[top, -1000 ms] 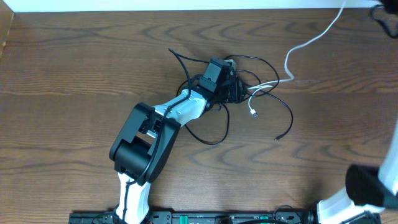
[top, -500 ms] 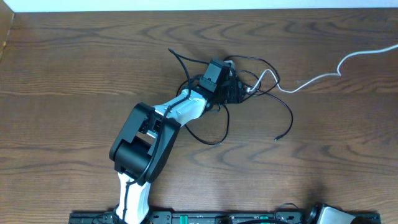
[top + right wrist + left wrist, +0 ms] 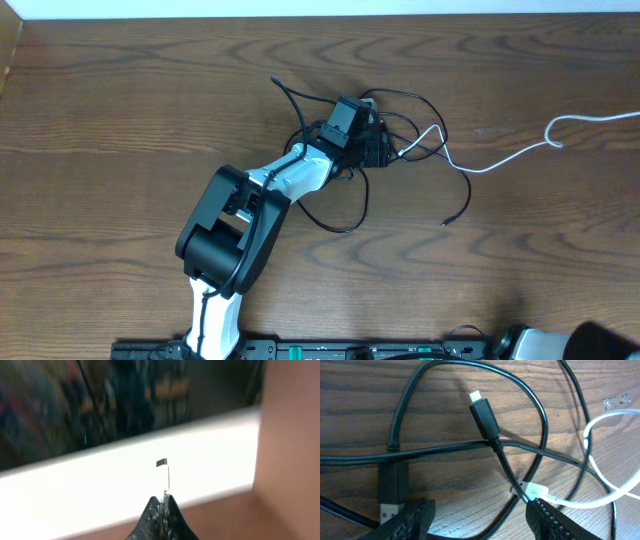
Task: Untangle cables
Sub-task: 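Drag the white cable rightward out of the pile with the right gripper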
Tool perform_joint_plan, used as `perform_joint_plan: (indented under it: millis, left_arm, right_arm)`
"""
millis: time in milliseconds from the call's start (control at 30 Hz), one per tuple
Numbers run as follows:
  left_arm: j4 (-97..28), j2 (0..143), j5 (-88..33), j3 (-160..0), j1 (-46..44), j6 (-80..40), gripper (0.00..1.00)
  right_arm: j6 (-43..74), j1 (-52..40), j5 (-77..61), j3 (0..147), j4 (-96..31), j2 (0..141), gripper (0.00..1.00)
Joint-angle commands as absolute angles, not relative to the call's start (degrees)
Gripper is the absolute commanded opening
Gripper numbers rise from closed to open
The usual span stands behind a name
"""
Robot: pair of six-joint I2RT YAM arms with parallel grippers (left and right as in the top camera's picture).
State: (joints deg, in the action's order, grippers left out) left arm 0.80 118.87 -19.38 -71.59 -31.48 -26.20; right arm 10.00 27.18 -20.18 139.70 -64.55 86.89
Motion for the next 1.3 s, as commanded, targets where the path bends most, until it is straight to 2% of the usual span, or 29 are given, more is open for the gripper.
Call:
perform_joint_plan:
  millis: [0, 100, 367, 567, 600, 633, 667, 700, 767, 900, 1033, 1167, 1267]
  left_arm:
    - [-0.5, 119.5, -17.4, -71.2, -31.1, -25.1, 0.60]
    - [-1.5, 119.5, -17.4, -71.1, -31.1, -25.1, 0.56]
    - [-2.5, 119.5, -17.2, -71.1, -31.1, -25.1, 0.55]
    - [-2.6, 119.5, -16.8, -71.1, -31.1, -25.1, 0.55]
    - [-2.6, 119.5, -16.8, -71.1, -31.1, -25.1, 0.55]
    - [-2.6, 119.5, -16.8, -71.1, -31.1, -25.1, 0.55]
    - [-2.6, 119.5, -16.8, -71.1, -31.1, -25.1, 0.55]
    - [-2.7, 119.5, -16.8, -71.1, -31.1, -25.1, 0.55]
    - [-3.0, 119.5, -16.8, -71.1, -31.1, -25.1, 0.55]
    - [-3.2, 119.5, -16.8, -71.1, -31.1, -25.1, 0.55]
    - [-3.2, 119.5, -17.6, -71.1, -31.1, -24.1, 0.55]
    - [-1.3, 118.6, -25.8, -71.2, -30.1, -19.7, 0.55]
    - [-0.8, 116.6, -28.6, -71.2, -28.8, -19.7, 0.53]
  right_arm:
    - [8.4, 25.5, -23.4, 139.1, -69.6, 94.9, 0.01]
    - [8.5, 25.2, -20.9, 139.1, -72.1, 100.7, 0.01]
    - [8.6, 26.4, -7.4, 139.1, -67.7, 116.6, 0.01]
    - [8.5, 28.7, -6.6, 139.1, -66.7, 125.9, 0.01]
    - [8.4, 28.9, -6.5, 139.1, -67.0, 127.0, 0.04]
    - [7.8, 28.9, -6.6, 139.1, -67.3, 127.9, 0.18]
    - [7.6, 28.9, -6.5, 139.1, -67.6, 128.5, 0.37]
    - [7.5, 28.9, -6.5, 139.1, -68.2, 129.0, 0.65]
    - [7.3, 29.0, -6.5, 139.1, -69.0, 129.2, 0.75]
    - [3.5, 28.5, -8.1, 139.1, -71.7, 128.1, 0.79]
    - [-8.7, 26.1, -20.3, 139.1, -78.2, 127.0, 0.78]
    - [-16.7, 22.5, -24.2, 138.7, -86.1, 127.1, 0.78]
    - [-18.1, 19.3, -24.1, 137.9, -89.0, 127.1, 0.78]
